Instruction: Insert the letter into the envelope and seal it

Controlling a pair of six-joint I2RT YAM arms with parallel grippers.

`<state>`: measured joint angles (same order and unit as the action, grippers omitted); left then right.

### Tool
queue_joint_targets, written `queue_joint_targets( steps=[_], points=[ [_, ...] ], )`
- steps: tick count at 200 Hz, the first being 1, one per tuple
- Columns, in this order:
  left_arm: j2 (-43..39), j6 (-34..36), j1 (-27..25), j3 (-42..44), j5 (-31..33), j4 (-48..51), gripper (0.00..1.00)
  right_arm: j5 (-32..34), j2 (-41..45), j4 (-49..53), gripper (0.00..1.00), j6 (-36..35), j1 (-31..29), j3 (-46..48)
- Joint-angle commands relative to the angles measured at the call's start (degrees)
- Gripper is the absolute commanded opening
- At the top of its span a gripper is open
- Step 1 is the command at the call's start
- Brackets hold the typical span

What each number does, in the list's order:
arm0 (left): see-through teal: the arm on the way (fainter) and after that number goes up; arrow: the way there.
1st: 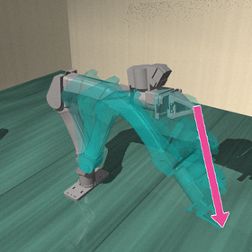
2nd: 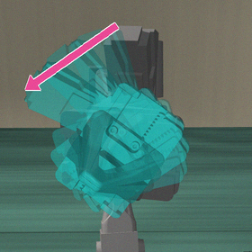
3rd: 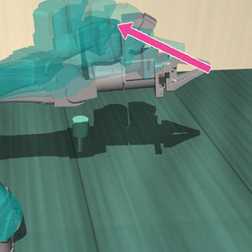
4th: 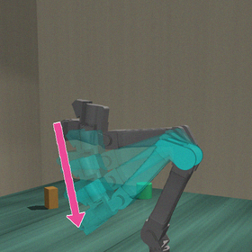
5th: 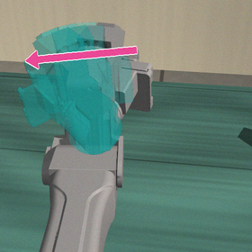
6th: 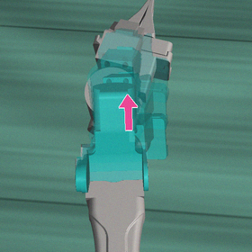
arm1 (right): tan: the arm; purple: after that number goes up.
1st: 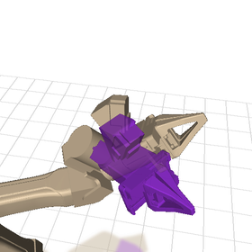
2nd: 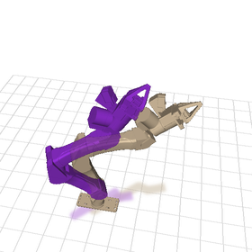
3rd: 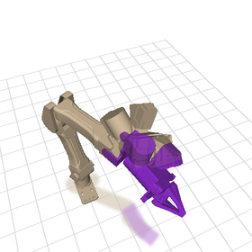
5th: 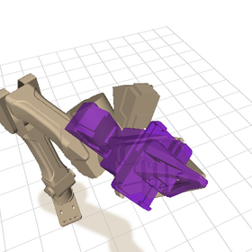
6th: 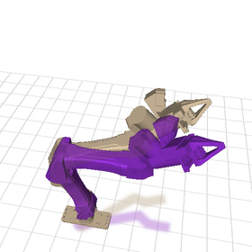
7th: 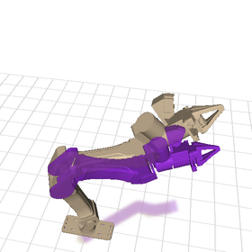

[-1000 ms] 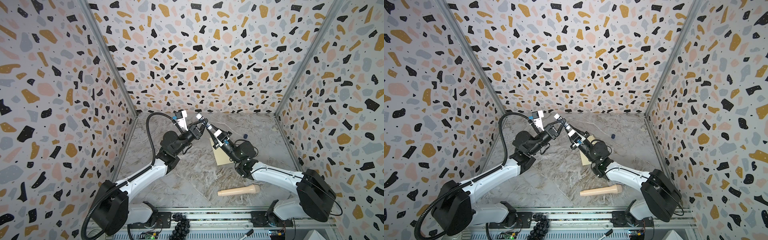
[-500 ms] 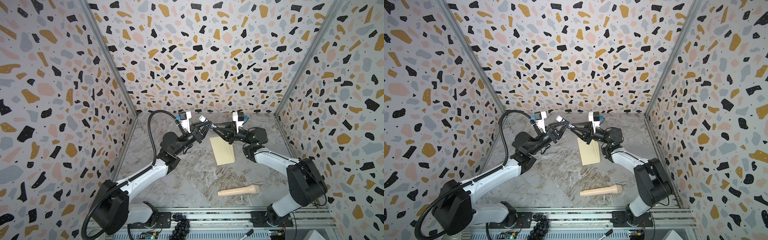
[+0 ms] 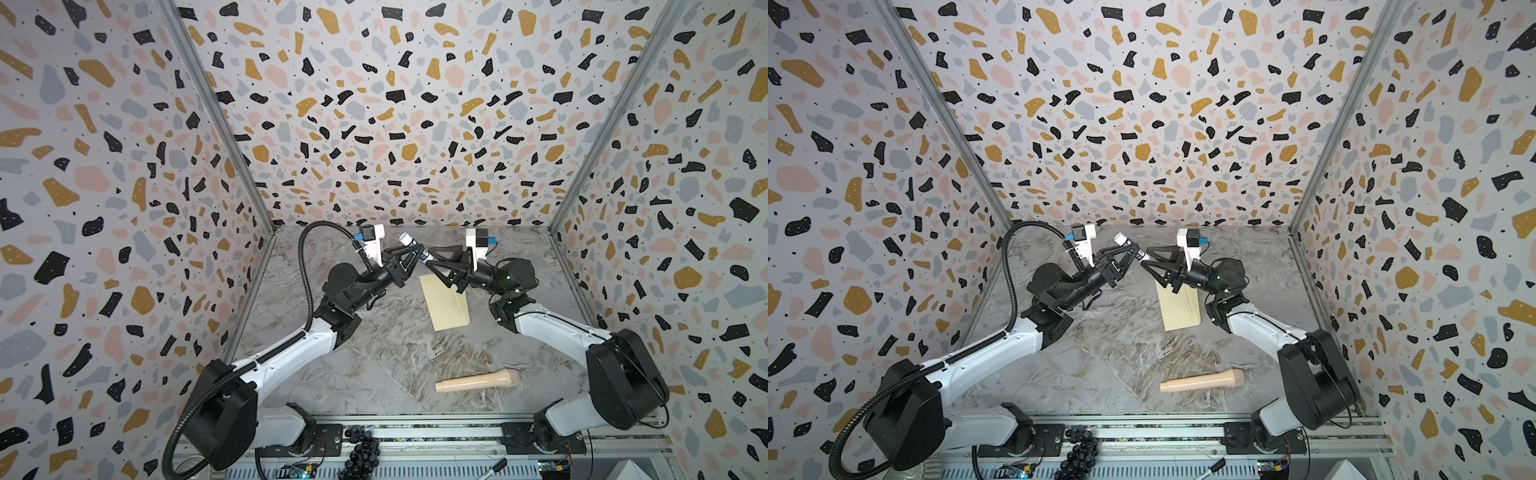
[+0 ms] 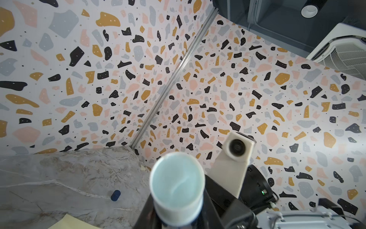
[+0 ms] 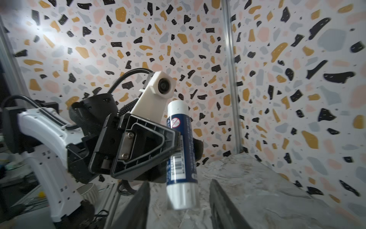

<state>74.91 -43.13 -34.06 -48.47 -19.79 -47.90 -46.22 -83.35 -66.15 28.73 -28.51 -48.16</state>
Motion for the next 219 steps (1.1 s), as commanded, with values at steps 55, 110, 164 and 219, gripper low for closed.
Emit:
queue_joint_targets(
  steps=[55, 110, 164, 219],
  points=[
    [-1.1, -3.5, 0.0, -2.4, 2.7, -1.6, 0.00, 44.6, 11.1, 6.7, 0.68, -55.8, -15.7, 7.9],
    [-1.0, -4.1, 0.0, -2.2, 2.7, -1.9, 0.00, 50.1, 8.4, 5.3, 0.56, -60.8, -18.6, 6.0],
    [-0.9, -4.5, 0.0, -2.2, 2.3, -2.0, 0.00, 49.9, 6.9, 4.6, 0.40, -60.8, -19.3, 4.7],
    [-0.8, -4.8, 0.0, -2.3, 1.8, -2.1, 0.00, 49.9, 5.5, 5.6, 0.29, -60.6, -19.3, 2.9]
  ],
)
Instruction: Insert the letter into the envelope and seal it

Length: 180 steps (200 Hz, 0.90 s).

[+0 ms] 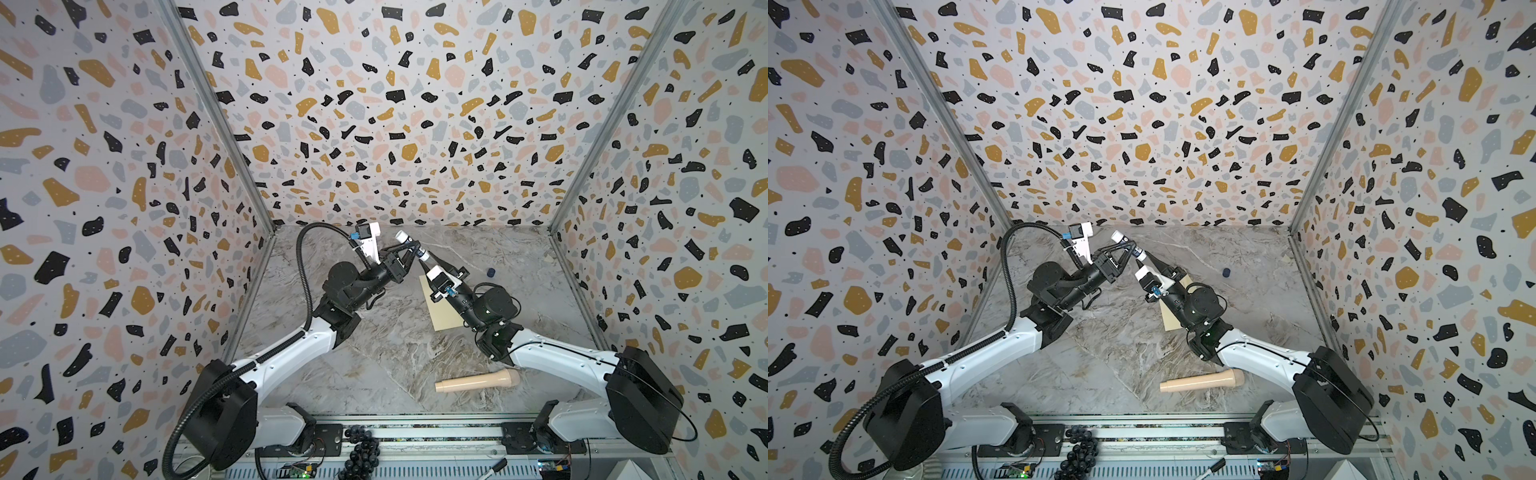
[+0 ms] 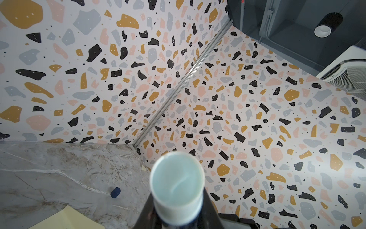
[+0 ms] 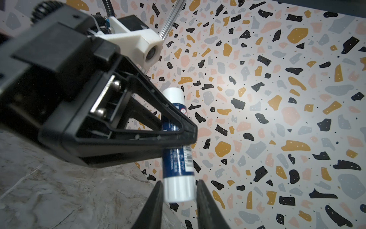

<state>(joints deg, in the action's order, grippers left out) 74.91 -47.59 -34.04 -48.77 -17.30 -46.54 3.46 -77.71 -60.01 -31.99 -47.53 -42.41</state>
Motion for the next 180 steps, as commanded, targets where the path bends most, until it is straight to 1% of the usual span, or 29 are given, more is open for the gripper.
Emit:
queue_joint_targets(
  steps=[1, 6, 17, 28, 43, 61, 72, 89, 92, 101, 122, 153, 158, 169, 180],
  points=[
    [-0.7, -0.3, -0.1, -2.1, -0.6, -3.4, 0.00, 0.2, -0.2, -0.6, 0.29, 0.1, -0.3, -2.8],
    [-0.7, -0.3, -0.1, -2.0, -0.7, -3.4, 0.00, 0.2, -0.3, -0.6, 0.29, 0.0, -0.3, -2.8],
    [-0.7, -0.3, -0.1, -2.0, -0.7, -3.4, 0.00, 0.2, -0.4, -0.4, 0.25, 0.0, -0.3, -2.9],
    [-0.8, -0.3, -0.1, -2.1, -0.8, -3.5, 0.00, 0.2, -0.6, 0.1, 0.25, 0.0, -0.3, -3.2],
    [-0.7, -0.4, -0.1, -2.1, -0.9, -3.4, 0.00, 0.4, -0.8, 0.4, 0.30, 0.0, -0.3, -3.5],
    [-0.7, -0.5, -0.1, -2.1, -0.8, -3.4, 0.00, 0.5, -0.9, 0.5, 0.34, 0.1, -0.4, -3.6],
    [-0.6, -0.5, -0.1, -2.1, -0.8, -3.4, 0.00, 0.8, -0.9, 0.5, 0.39, 0.2, -0.3, -3.6],
    [-0.6, -0.5, -0.1, -2.1, -0.9, -3.4, 0.00, 0.9, -1.0, 0.8, 0.38, 0.2, -0.3, -3.8],
    [-0.6, -0.5, -0.1, -2.1, -0.8, -3.3, 0.00, 0.9, -1.0, 0.9, 0.37, 0.3, -0.2, -3.9],
    [-0.6, -0.5, -0.1, -2.1, -0.9, -3.4, 0.00, 0.8, -1.0, 1.2, 0.30, 0.3, -0.3, -4.0],
    [-0.4, -0.6, -0.1, -2.2, -1.0, -3.4, 0.00, 0.7, -1.0, 1.6, 0.15, 0.6, -0.2, -4.0],
    [-0.3, 0.5, -0.1, -2.1, -1.1, -2.8, 0.00, -1.7, 0.3, 4.2, 0.03, 2.1, 0.0, -4.2],
    [-0.2, 0.9, -0.1, -2.1, -1.3, -2.8, 0.00, -2.9, 0.6, 5.1, 0.00, 3.2, 0.4, -4.3],
    [-0.1, 2.1, -0.1, -2.1, -2.0, -2.8, 0.00, -7.0, 1.8, 7.4, 0.00, 6.8, 2.4, -4.5],
    [-0.1, 3.6, -0.1, -2.1, -3.0, -3.0, 0.00, -14.5, 3.0, 10.1, 0.00, 12.9, 5.7, -5.0]
  ],
)
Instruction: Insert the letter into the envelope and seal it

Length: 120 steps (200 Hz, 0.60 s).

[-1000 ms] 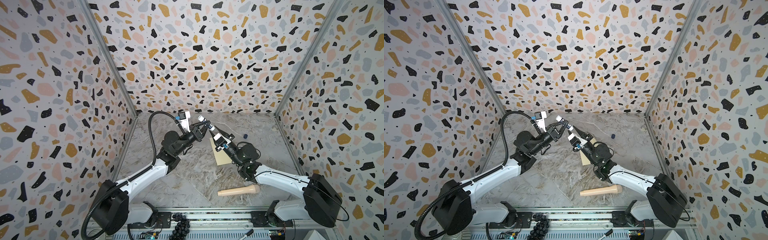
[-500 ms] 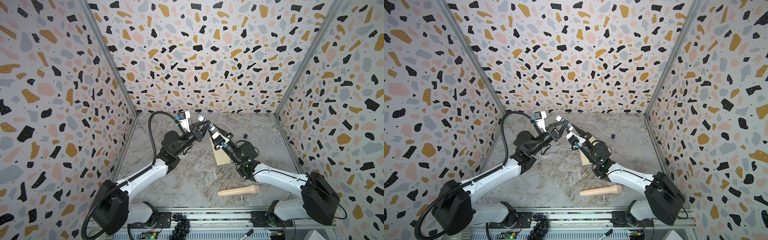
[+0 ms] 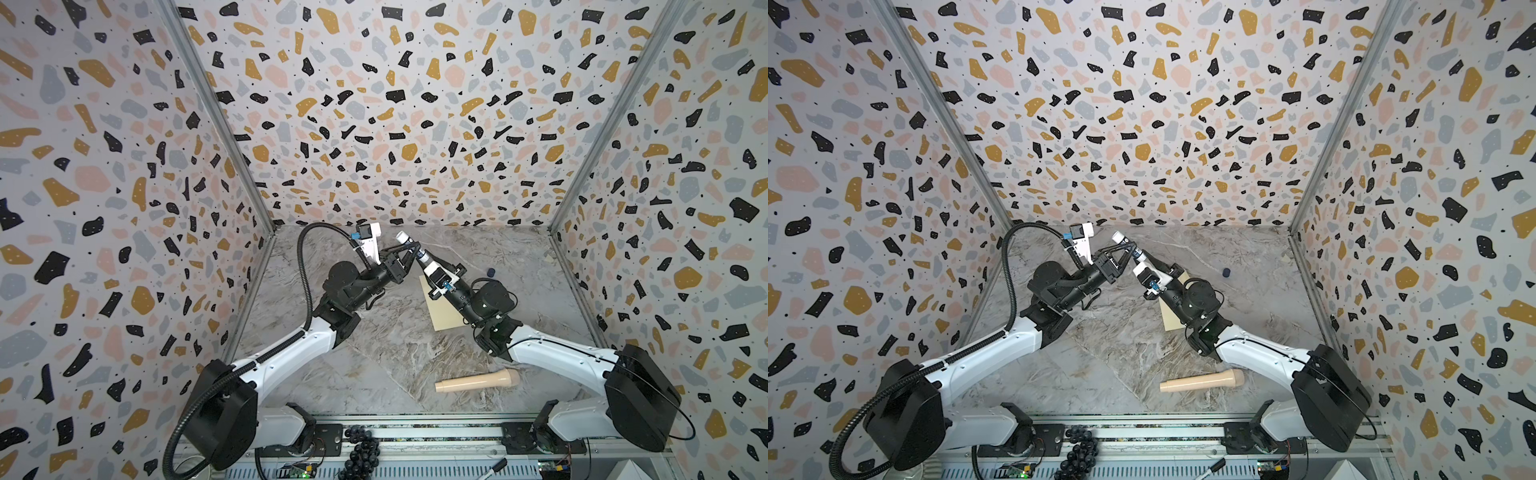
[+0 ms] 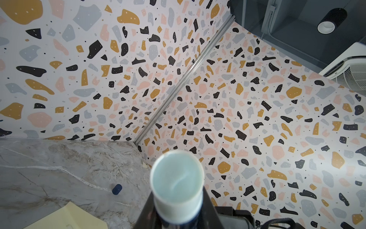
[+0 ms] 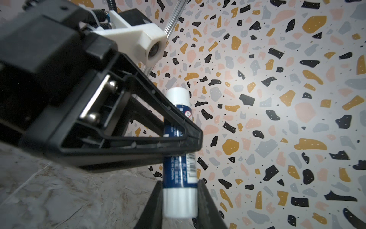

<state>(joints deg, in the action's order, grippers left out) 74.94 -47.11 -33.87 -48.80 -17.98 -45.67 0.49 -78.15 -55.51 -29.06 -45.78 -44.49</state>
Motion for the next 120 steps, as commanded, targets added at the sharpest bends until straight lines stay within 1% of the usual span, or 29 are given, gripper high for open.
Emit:
queue_joint_targets(
  steps=[1, 20, 27, 39, 59, 76, 89, 100, 120],
  points=[
    [-0.1, 3.3, -0.2, -2.1, -2.4, -3.9, 0.00, -12.2, 3.5, 5.9, 0.00, 10.5, 4.2, -3.0],
    [0.0, 5.7, -0.2, -1.9, -5.1, -5.3, 0.00, -29.6, 3.8, 8.4, 0.00, 23.9, 11.2, -4.9],
    [0.1, 6.4, -0.2, -1.9, -6.2, -5.9, 0.00, -36.5, 3.2, 7.8, 0.00, 28.7, 13.5, -5.6],
    [0.3, 7.5, -0.2, -1.9, -8.1, -6.8, 0.00, -46.1, 1.6, 5.2, 0.00, 36.6, 16.5, -6.6],
    [0.2, 9.1, -0.2, -2.0, -10.7, -8.4, 0.00, -56.3, -1.4, -1.7, 0.00, 47.9, 19.0, -7.4],
    [-0.1, 10.6, -0.3, -2.1, -11.8, -8.2, 0.00, -61.5, -4.2, -7.7, 0.00, 56.3, 19.9, -8.2],
    [-0.5, 12.1, -0.4, -2.1, -12.1, -7.4, 0.00, -64.1, -5.9, -10.9, 0.00, 60.9, 20.4, -8.9],
    [-1.0, 13.1, -0.6, -2.1, -11.9, -6.6, 0.00, -65.7, -7.1, -11.4, 0.00, 62.9, 20.5, -9.7],
    [-1.2, 14.2, -0.6, -2.1, -11.6, -5.4, 0.00, -66.4, -7.6, -11.0, 0.00, 63.6, 20.4, -10.4]
  ],
)
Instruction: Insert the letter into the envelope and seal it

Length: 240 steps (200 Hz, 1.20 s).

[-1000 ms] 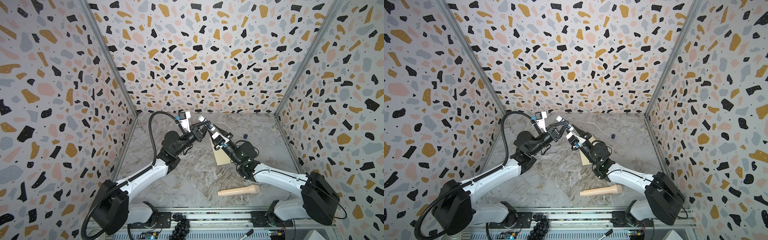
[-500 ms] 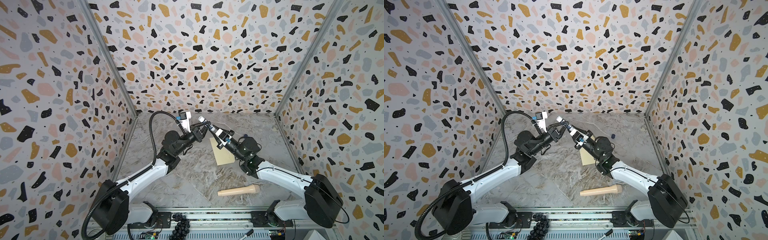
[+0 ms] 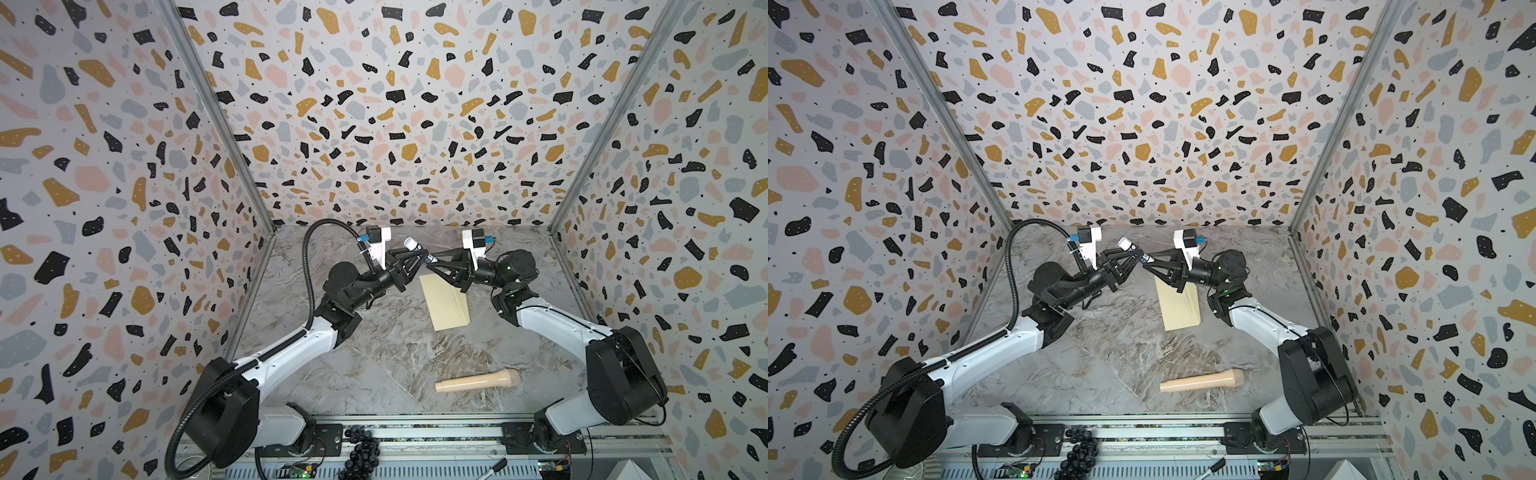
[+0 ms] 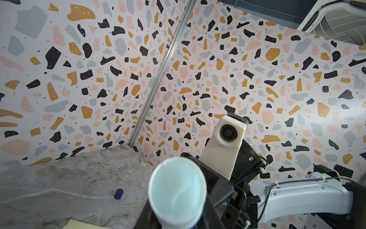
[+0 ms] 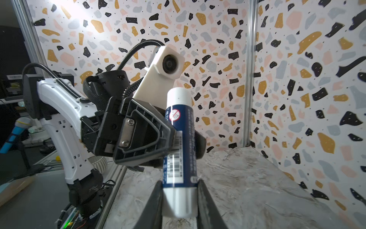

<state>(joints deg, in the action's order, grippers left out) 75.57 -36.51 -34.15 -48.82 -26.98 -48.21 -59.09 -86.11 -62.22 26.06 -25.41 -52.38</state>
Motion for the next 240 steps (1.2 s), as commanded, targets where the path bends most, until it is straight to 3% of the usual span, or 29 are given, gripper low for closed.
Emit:
queue_joint_targets(
  steps=[1, 45, 62, 88, 98, 115, 139, 176, 210, 240],
  points=[
    [-1.8, 3.7, -0.3, -2.1, -2.5, -2.8, 0.00, -6.8, 0.3, -4.3, 0.00, 8.5, 0.0, -2.5],
    [-1.7, 3.9, -0.6, -2.2, -1.1, -1.6, 0.00, -5.2, 0.8, -0.6, 0.00, 4.9, 0.0, -2.6],
    [-1.7, 2.9, -0.6, -2.9, 2.0, 0.6, 0.00, 1.8, 3.2, 3.8, 0.23, -2.9, -0.3, -1.0],
    [-1.8, -0.1, -0.6, -3.9, 7.3, 4.3, 0.00, 26.0, 11.3, 10.9, 0.56, -23.3, -4.4, 5.0],
    [-1.9, -1.1, -0.6, -3.9, 7.5, 3.7, 0.00, 35.7, 13.8, 11.5, 0.62, -32.8, -7.5, 7.3],
    [-1.8, -3.2, -0.6, -3.9, 7.5, 2.5, 0.00, 46.0, 15.8, 10.4, 0.63, -44.7, -11.8, 10.2],
    [-1.6, -4.2, -0.6, -4.3, 7.2, 2.0, 0.00, 52.5, 16.1, 8.5, 0.62, -51.6, -14.9, 11.6],
    [-1.5, -5.1, -0.6, -4.4, 6.8, 1.3, 0.00, 57.0, 14.6, 7.5, 0.56, -55.4, -17.3, 10.7],
    [-1.5, -5.5, -0.6, -4.4, 6.6, 1.2, 0.00, 57.2, 13.6, 7.1, 0.44, -55.7, -17.9, 9.8],
    [-1.4, -5.8, -0.6, -4.4, 6.4, 1.1, 0.00, 57.1, 13.0, 6.9, 0.41, -55.7, -18.4, 9.1]
  ],
)
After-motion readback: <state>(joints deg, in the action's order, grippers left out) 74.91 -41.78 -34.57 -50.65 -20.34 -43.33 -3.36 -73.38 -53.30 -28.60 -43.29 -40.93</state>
